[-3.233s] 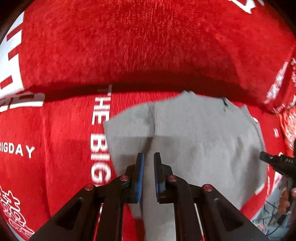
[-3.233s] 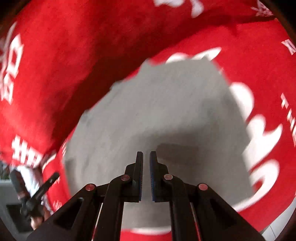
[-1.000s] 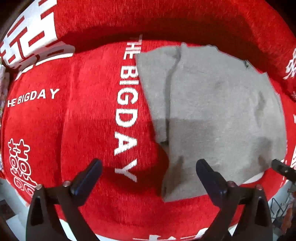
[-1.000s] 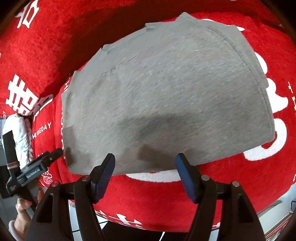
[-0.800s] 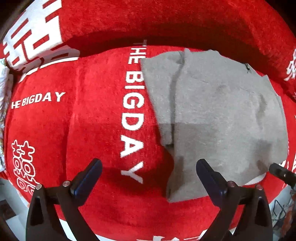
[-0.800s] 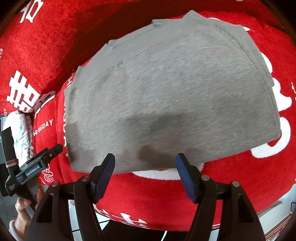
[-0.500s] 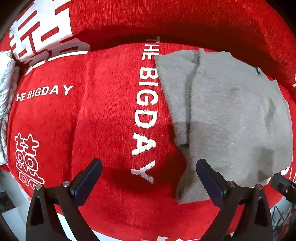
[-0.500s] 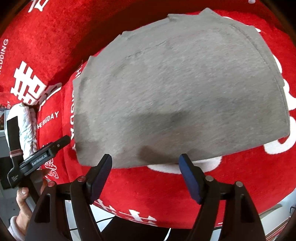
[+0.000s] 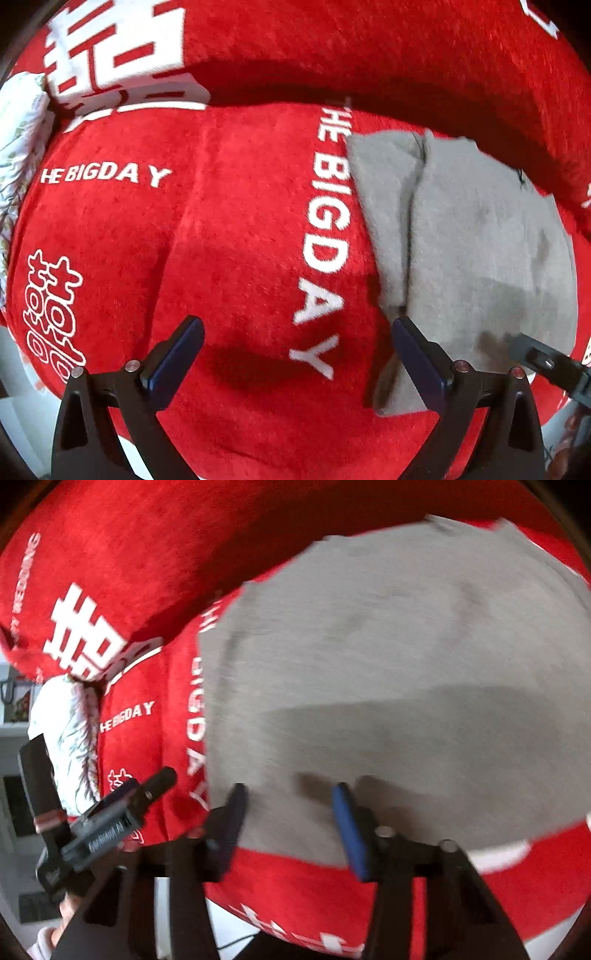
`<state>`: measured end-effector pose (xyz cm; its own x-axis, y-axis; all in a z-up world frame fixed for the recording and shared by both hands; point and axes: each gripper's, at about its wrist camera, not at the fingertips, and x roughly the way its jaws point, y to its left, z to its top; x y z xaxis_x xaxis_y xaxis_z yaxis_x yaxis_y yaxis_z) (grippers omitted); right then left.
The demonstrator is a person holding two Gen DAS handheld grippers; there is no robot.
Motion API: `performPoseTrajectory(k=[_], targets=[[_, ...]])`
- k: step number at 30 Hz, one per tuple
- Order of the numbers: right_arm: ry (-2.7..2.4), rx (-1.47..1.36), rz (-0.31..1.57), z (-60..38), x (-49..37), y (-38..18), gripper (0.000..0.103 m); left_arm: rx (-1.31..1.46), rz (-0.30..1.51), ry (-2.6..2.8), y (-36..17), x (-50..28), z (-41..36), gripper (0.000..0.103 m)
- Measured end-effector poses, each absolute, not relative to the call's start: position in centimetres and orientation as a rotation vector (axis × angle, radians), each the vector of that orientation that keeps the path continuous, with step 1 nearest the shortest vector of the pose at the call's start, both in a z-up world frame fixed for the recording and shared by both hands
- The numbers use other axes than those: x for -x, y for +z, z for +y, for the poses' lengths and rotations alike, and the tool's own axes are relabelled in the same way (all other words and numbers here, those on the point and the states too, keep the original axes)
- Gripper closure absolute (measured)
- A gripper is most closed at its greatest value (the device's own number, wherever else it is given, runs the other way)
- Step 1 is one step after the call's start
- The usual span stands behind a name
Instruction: Fold small clothes
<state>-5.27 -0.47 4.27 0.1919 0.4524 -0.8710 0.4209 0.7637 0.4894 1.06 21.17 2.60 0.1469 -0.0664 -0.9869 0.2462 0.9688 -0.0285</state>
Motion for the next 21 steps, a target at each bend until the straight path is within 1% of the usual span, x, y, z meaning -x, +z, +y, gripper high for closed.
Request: performPoseTrajectory(k=[1,2,9,12,17,18,21], targets=[[0.039,-0.769,1.417,0.2,4.7,4.1,0.066,-0.157,1.396,-0.225,2.7,-1.1,21.4,0.002],[0.053,-0.774,1.415,0.9,3.9,3.8,0.067,-0.166,1.388,-0.225,2.8,-1.2,21.6,0.002],[0.083,-0.759,1.443,4.7,0.2,1.1,0.067,-0.179,1.397,-0.172,2.2,-2.5,23.6,0.002],[0.094,-0.718,1.448,5.4,0.2,1.5,0.067,-0.15,1.438,-0.142,1.4,-3.2,24.5,0.002],[0.167,-0.694,1.511,6.7,1.7,2.0,0.067,-0.169,1.46,-0.139,0.7,-3.6,25.0,0.002],[0.173,-0.697,1.511,6.7,2.1,2.2,0.067,-0.173,1.46,-0.141,0.8,-3.6,25.0,0.002],[0.165,-0.746,1.511,6.0,3.4,2.6,0.057,-0.17,1.462,-0.147,0.8,-3.7,25.0,0.002]])
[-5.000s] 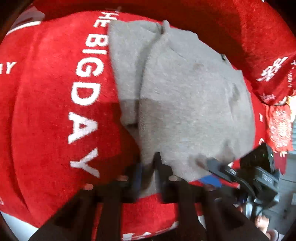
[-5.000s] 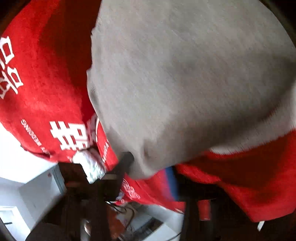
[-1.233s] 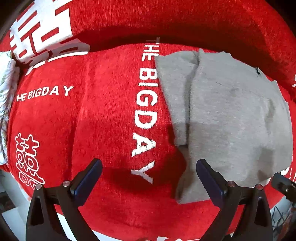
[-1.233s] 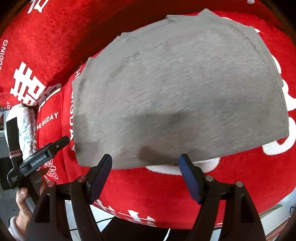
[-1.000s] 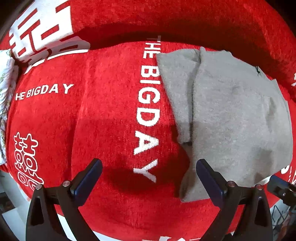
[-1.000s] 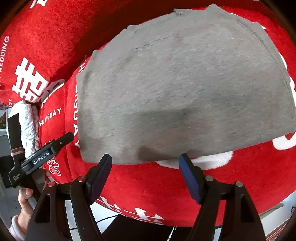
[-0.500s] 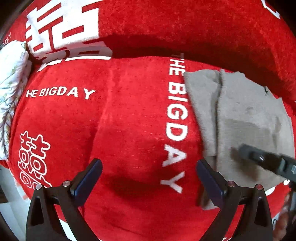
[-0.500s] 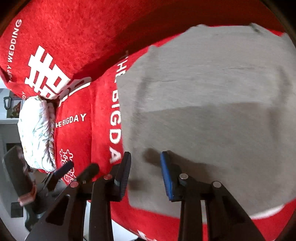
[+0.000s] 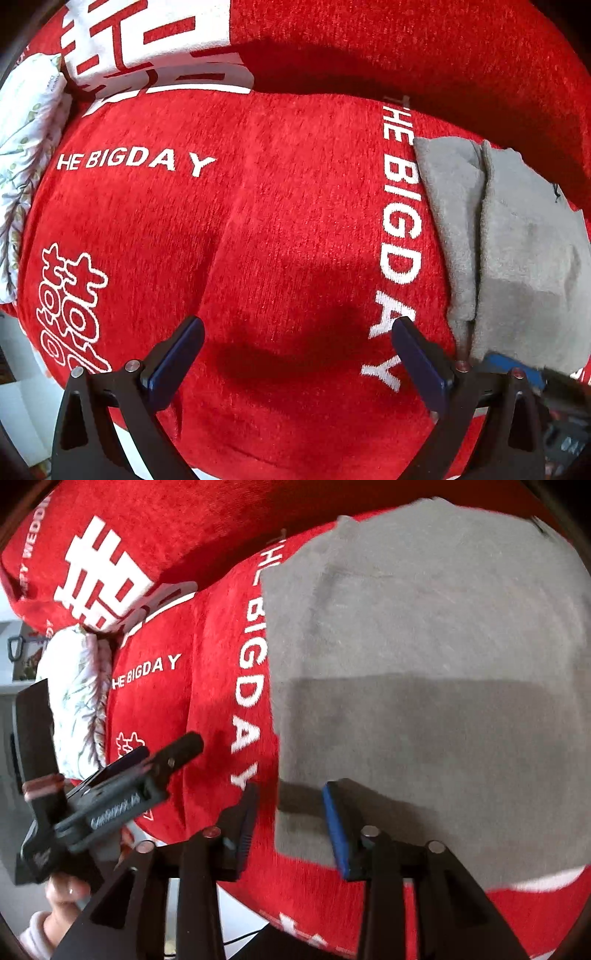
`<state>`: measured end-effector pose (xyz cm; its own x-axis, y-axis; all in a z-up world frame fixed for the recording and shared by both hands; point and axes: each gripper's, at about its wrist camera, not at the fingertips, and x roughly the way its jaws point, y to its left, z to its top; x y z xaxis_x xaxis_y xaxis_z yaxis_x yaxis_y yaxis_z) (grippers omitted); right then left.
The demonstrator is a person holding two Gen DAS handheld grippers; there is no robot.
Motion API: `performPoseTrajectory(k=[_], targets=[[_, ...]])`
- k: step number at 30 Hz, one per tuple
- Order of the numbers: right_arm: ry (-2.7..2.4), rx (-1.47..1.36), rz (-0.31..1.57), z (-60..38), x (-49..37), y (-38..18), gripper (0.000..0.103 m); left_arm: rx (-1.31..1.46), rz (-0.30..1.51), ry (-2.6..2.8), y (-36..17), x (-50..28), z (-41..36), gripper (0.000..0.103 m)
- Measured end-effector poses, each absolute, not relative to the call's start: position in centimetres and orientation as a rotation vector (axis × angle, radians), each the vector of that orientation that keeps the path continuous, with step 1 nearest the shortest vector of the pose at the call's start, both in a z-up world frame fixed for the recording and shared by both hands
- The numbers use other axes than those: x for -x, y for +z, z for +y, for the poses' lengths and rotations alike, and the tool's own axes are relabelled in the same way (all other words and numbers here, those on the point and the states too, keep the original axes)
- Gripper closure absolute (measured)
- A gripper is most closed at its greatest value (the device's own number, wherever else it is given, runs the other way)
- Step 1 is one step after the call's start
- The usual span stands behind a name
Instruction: Fold small clothes
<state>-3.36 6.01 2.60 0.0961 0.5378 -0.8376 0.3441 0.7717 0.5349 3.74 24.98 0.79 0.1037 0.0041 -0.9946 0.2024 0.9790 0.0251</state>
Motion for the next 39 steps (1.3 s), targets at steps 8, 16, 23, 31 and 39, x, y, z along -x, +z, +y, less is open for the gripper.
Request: performPoseTrajectory(k=[8,16,23,31,39], targets=[[0.083,-0.915,1.462,1.7,6.4,3.3,0.045,-0.2,1.496,-0.197,0.5,-3.5,23.5,0.002],[0.011,-1.144,1.372,-3.1,11.7,3.1,0.037,-0.189,1.565,-0.21,-0.8,-3.8,22.6,0.002],[-0.063,-1.354,1.327,-4.5,16.3,0.4,0.037,-0.125,1.568,-0.306,-0.8,-4.2,21.1,0.002],[-0.078,-1.583,1.131,-3.8,15.7,-2.4,0.036,0.05,1.615,-0.388,-1.4,-4.7,20.1,0.002],[-0.024,-1.704,1.075,-4.0,12.6,-3.3,0.095,0.261,1.699,-0.51,-2.9,-5.0,19.5,0.002]])
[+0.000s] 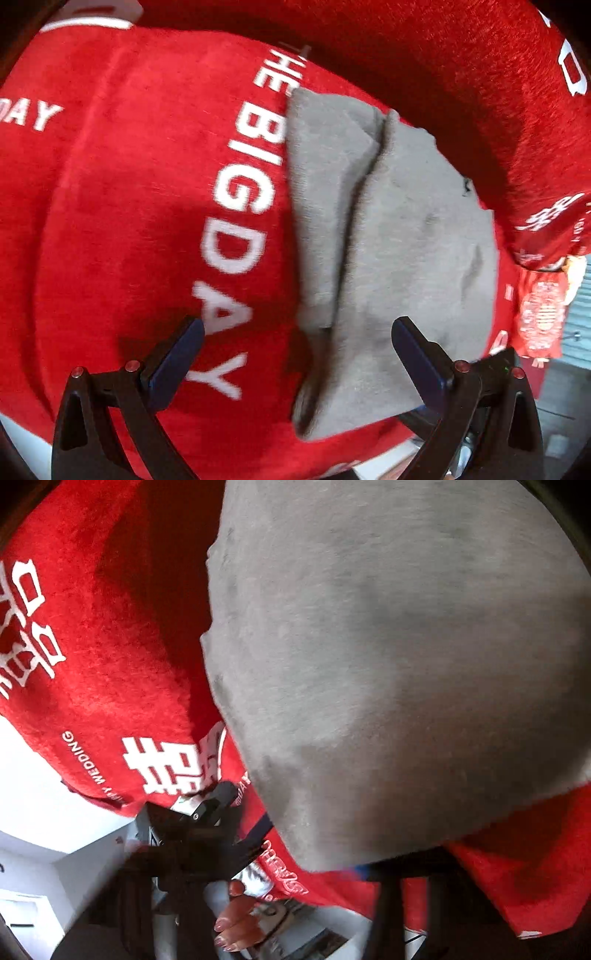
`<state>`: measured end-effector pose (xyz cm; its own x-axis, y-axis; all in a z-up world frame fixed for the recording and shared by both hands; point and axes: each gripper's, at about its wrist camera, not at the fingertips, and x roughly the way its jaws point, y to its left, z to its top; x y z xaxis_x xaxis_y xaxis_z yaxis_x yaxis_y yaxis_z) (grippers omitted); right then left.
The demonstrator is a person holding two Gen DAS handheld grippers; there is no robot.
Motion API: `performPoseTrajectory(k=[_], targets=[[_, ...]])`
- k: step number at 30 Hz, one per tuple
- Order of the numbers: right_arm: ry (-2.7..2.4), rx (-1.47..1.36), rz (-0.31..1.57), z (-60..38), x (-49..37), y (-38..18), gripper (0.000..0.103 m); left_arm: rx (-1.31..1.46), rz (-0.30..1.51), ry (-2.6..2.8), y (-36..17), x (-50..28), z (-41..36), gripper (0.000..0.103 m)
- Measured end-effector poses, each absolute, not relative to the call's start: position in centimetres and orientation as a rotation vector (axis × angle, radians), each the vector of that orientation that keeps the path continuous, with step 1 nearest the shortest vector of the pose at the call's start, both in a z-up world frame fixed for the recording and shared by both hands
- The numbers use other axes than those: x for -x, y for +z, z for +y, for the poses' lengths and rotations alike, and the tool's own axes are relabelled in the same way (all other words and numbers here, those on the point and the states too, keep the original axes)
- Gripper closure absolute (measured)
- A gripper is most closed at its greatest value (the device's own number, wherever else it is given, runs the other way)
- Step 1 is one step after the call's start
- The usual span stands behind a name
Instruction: Fold small clothes
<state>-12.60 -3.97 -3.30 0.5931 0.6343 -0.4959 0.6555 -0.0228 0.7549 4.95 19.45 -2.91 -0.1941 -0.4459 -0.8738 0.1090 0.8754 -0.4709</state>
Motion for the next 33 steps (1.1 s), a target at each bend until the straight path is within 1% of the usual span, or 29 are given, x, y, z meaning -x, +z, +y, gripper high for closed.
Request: performPoseTrajectory(k=[7,10,13,14,15,16,17,18,21,24,26,27,30,31,32,33], targets=[[0.133,-1.612,1.002,-5.7,11.2,1.0,0.095,0.39,1.724,-0.683,-2.9,-6.0,16.4,0.002],[0.16,-1.575,1.019,-6.0,10.8,1.8,0.095,0.443,1.74,-0.734,-3.4,-6.9,14.2,0.002],[0.174,-1.52,1.073,-5.5,10.7,1.8,0.095,0.405,1.719,-0.764,-3.1,-7.3,11.6,0.002],[0.172,-1.498,1.101,-5.2,10.8,1.6,0.095,0.369,1.706,-0.758,-2.9,-7.4,10.8,0.005],[0.168,-1.476,1.132,-5.1,11.0,1.5,0.095,0.318,1.694,-0.745,-2.8,-7.3,10.1,0.022],[0.161,-1.441,1.184,-4.8,11.2,1.4,0.094,0.249,1.69,-0.726,-2.9,-7.2,9.3,0.035],[0.155,-1.413,1.223,-4.7,11.4,1.3,0.091,0.198,1.695,-0.714,-3.1,-7.2,8.9,0.054],[0.14,-1.358,1.292,-4.6,11.6,1.4,0.09,0.166,1.703,-0.707,-3.4,-7.0,8.6,0.057],[0.141,-1.219,1.423,-4.9,12.0,2.1,0.083,0.133,1.69,-0.702,-3.1,-6.9,8.6,0.057],[0.13,-1.123,1.421,-7.2,12.3,3.8,0.075,0.116,1.693,-0.683,-3.0,-6.9,7.9,0.056],[0.075,-1.061,1.376,-9.6,12.0,5.0,0.075,0.101,1.692,-0.674,-3.0,-6.8,7.6,0.055],[0.046,-1.035,1.349,-10.8,11.7,5.4,0.076,0.089,1.688,-0.673,-2.9,-6.7,7.3,0.055],[-0.042,-0.973,1.294,-13.9,10.1,5.5,0.096,0.021,1.66,-0.665,-2.4,-6.3,7.1,0.057],[-0.072,-0.942,1.287,-14.7,9.4,5.2,0.096,-0.003,1.643,-0.661,-2.2,-6.1,7.2,0.06],[-0.09,-0.915,1.29,-15.1,8.6,4.9,0.096,-0.018,1.632,-0.66,-2.0,-6.0,7.1,0.066],[-0.093,-0.897,1.292,-15.3,8.0,4.7,0.096,-0.02,1.625,-0.663,-1.8,-5.9,7.1,0.07]])
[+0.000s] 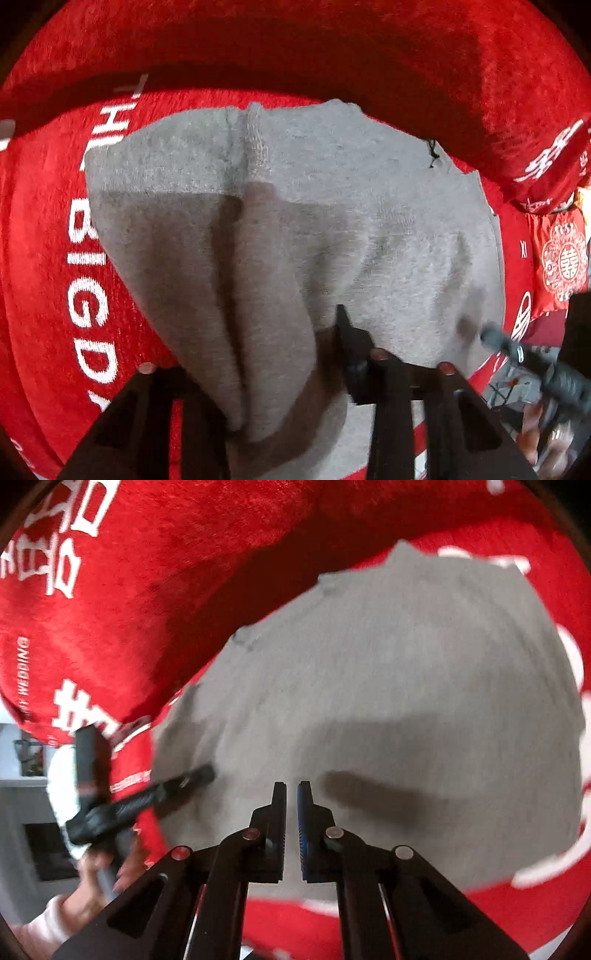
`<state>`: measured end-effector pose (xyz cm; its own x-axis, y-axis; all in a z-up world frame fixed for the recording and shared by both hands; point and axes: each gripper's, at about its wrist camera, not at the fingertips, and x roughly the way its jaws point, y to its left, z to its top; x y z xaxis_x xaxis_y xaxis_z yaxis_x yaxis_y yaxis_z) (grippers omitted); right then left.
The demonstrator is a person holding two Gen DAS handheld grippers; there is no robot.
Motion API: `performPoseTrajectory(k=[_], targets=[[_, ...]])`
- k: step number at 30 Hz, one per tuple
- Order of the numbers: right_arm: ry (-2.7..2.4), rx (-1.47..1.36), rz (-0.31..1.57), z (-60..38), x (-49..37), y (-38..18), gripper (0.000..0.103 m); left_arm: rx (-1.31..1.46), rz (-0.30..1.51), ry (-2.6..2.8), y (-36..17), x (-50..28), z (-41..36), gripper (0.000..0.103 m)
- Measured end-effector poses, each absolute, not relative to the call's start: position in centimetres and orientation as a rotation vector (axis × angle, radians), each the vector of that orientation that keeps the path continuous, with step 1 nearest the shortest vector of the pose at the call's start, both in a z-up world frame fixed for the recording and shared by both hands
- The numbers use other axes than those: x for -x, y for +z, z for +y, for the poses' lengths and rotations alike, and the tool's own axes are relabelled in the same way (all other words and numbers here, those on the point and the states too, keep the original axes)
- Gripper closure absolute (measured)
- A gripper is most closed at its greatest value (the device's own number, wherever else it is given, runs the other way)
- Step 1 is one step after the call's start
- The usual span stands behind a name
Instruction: Fold small clothes
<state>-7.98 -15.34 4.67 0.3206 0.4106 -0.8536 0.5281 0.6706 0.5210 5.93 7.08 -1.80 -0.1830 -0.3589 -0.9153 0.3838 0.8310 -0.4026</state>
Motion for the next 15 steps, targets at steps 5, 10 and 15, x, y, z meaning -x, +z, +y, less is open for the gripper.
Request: performPoseTrajectory(k=[5,10,15], targets=[[-0.035,-0.811,1.381,-14.1,5.7,1.5,0.097,-0.041,1.565,-0.634,-0.2,-5.5,6.6,0.077],[0.034,-0.773,1.396,-13.5,5.7,1.0,0.1,0.073,1.541,-0.64,3.2,-5.7,6.0,0.079],[0.113,-0.951,1.349,-17.0,8.1,1.2,0.097,0.067,1.439,-0.728,8.7,-4.9,1.4,0.079]])
